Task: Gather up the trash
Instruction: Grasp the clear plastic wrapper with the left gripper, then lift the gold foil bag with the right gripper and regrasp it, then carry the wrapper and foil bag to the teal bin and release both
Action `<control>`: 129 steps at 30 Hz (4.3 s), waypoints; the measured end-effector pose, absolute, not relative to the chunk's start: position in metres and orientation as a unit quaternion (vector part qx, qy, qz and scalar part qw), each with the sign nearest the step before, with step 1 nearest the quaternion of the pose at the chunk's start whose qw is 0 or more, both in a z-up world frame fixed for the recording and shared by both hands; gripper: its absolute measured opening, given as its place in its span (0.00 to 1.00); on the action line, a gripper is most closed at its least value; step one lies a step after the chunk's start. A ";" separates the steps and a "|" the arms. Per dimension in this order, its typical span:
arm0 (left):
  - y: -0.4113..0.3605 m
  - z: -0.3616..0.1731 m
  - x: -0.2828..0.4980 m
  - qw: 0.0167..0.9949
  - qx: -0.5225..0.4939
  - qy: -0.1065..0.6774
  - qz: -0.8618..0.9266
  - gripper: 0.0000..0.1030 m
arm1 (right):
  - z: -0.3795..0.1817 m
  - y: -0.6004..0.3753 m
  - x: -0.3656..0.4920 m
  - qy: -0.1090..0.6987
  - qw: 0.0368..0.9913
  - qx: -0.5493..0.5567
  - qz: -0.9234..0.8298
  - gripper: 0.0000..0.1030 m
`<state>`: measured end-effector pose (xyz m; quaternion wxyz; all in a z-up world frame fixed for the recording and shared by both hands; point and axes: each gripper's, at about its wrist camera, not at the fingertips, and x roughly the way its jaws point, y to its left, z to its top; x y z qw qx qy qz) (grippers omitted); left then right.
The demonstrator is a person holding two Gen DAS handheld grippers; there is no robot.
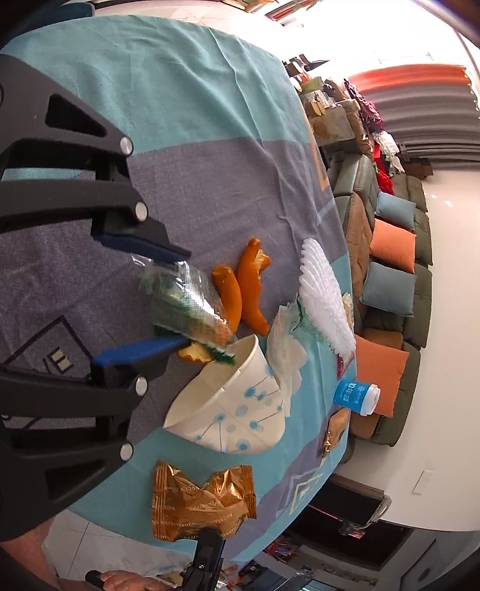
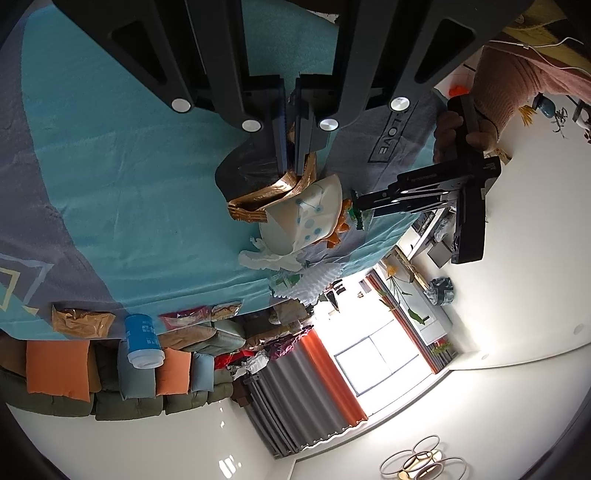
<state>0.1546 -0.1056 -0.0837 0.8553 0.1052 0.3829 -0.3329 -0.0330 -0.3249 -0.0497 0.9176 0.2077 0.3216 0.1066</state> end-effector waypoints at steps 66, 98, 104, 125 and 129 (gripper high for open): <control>-0.011 -0.063 0.105 0.884 0.030 0.368 -0.286 0.22 | -0.045 -0.296 -0.014 0.302 0.946 0.116 -0.010 0.01; 0.020 -0.060 0.099 0.892 0.016 0.365 -0.266 0.22 | -0.069 -0.337 -0.020 0.336 0.904 0.264 0.014 0.06; 0.021 -0.057 0.096 0.895 0.019 0.360 -0.261 0.22 | -0.044 -0.322 -0.026 0.312 0.922 0.228 0.034 0.02; 0.095 -0.032 0.071 0.926 0.001 0.329 -0.185 0.22 | 0.004 -0.191 0.033 0.275 0.904 0.174 0.278 0.02; 0.121 -0.030 0.067 0.932 -0.007 0.327 -0.154 0.22 | 0.002 -0.156 0.055 0.285 0.885 0.166 0.328 0.02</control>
